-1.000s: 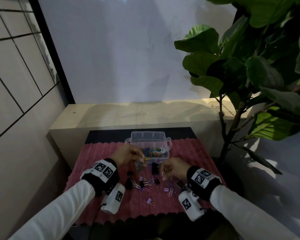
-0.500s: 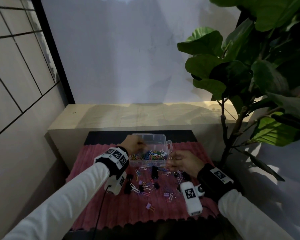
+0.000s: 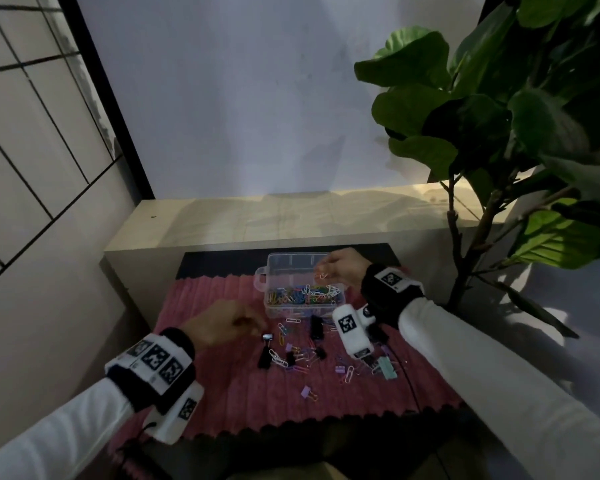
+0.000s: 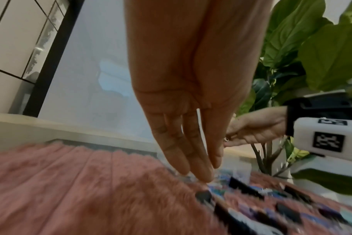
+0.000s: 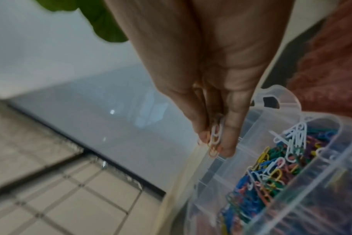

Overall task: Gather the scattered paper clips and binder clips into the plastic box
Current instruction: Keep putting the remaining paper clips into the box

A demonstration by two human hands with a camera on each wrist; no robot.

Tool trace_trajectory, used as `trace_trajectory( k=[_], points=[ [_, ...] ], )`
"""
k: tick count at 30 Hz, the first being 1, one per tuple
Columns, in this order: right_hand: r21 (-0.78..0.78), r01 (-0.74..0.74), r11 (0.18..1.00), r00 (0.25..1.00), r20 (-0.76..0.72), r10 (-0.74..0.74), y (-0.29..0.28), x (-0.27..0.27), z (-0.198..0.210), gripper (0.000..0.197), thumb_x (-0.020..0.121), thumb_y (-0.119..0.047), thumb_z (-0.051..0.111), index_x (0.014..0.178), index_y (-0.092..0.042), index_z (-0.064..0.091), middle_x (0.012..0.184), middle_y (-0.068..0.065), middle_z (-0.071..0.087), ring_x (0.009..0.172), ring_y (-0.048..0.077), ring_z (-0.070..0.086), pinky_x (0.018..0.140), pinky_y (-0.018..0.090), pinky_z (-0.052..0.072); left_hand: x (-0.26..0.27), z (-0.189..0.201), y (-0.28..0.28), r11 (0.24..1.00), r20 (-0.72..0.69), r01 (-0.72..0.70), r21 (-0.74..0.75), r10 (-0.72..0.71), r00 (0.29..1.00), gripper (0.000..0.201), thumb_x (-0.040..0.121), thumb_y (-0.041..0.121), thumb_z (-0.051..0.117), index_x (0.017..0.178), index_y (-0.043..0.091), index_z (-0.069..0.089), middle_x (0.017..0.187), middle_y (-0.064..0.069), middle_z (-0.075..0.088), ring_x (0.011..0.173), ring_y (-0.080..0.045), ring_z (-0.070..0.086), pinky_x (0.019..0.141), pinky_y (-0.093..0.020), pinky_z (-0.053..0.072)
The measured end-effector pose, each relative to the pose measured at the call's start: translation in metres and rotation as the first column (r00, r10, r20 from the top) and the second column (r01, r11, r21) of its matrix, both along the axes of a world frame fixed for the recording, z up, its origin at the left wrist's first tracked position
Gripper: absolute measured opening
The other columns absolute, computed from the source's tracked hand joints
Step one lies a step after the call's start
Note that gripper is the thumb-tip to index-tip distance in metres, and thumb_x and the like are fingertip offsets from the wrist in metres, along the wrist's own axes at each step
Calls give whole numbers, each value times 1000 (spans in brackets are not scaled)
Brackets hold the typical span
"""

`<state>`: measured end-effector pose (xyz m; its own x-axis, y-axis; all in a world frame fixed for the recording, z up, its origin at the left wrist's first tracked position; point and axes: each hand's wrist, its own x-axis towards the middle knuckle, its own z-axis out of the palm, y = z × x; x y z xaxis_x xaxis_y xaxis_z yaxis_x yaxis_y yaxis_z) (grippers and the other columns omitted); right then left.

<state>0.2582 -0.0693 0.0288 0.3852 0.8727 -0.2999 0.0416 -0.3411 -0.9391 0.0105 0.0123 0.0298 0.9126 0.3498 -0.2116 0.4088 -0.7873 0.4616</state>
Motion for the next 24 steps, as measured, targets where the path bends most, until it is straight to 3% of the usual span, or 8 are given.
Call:
trace_trajectory(
  k=[3, 6, 8, 12, 15, 18, 21, 24],
  points=[
    [-146, -150, 978, 919, 345, 192, 4, -9, 4, 27, 91, 4, 43, 113, 6, 58, 120, 21, 59, 105, 28, 60, 85, 34, 54, -3, -10, -7, 1000, -45, -3, 26, 4, 999, 27, 89, 12, 54, 115, 14, 62, 122, 1, 63, 110, -11, 58, 92, -12, 36],
    [-160, -189, 969, 766, 593, 247, -2, -11, 9, 34, 89, 4, 40, 114, -2, 62, 124, 15, 60, 117, 26, 55, 101, 35, 44, 1, -21, -9, 997, -22, -9, 74, 10, 1000, 28, 89, 13, 53, 116, 15, 61, 124, 2, 61, 111, -12, 57, 85, -3, 29],
    [-116, -186, 976, 743, 633, 217, -15, -8, 13, 30, 89, 3, 43, 109, -3, 64, 118, 12, 64, 111, 22, 58, 93, 29, 46, 8, -29, -11, 996, 18, -19, 84, 18, 1000, 27, 88, 12, 53, 113, 16, 62, 120, 1, 63, 106, -11, 59, 85, -6, 32],
    [-82, -258, 963, 718, 650, 248, -56, 1, 11, 24, 88, 5, 46, 99, -3, 65, 98, 11, 70, 75, 5, 63, 65, 6, 46, 22, -37, -24, 997, -17, 33, 69, -32, 999, 23, 80, 21, 65, 102, 17, 63, 109, 3, 58, 98, -10, 54, 83, -22, 42],
    [-164, -309, 937, 701, 626, 341, -82, 8, 1, 19, 89, 5, 47, 94, -1, 64, 82, 12, 68, 54, -7, 58, 56, 7, 48, 28, -39, -35, 987, -149, 74, 145, -52, 987, 35, 75, 27, 70, 107, 17, 59, 117, 0, 53, 108, -17, 50, 86, -33, 46],
    [-228, -293, 929, 688, 624, 370, -103, 11, -9, 20, 89, 5, 46, 94, -3, 64, 78, 8, 65, 57, 0, 57, 55, 11, 48, 34, -38, -38, 976, -172, 88, 201, -54, 984, 27, 77, 21, 68, 101, 13, 59, 113, -2, 58, 105, -20, 54, 83, -34, 46],
    [-281, -347, 895, 610, 656, 443, -119, 6, -17, 19, 87, 2, 52, 97, -6, 66, 73, -7, 62, 61, -5, 57, 60, 5, 44, 36, -37, -34, 976, -204, 109, 186, -70, 977, 24, 74, 19, 71, 94, 10, 63, 107, -5, 63, 98, -22, 58, 79, -32, 46],
    [-338, -438, 833, 503, 676, 538, -128, -6, -22, 18, 87, -4, 55, 100, -10, 65, 92, 0, 69, 83, 9, 64, 71, 12, 47, 36, -37, -29, 984, -195, 101, 144, -72, 978, 20, 71, 18, 72, 88, 12, 65, 98, -3, 68, 86, -16, 58, 71, -28, 43]
  ],
)
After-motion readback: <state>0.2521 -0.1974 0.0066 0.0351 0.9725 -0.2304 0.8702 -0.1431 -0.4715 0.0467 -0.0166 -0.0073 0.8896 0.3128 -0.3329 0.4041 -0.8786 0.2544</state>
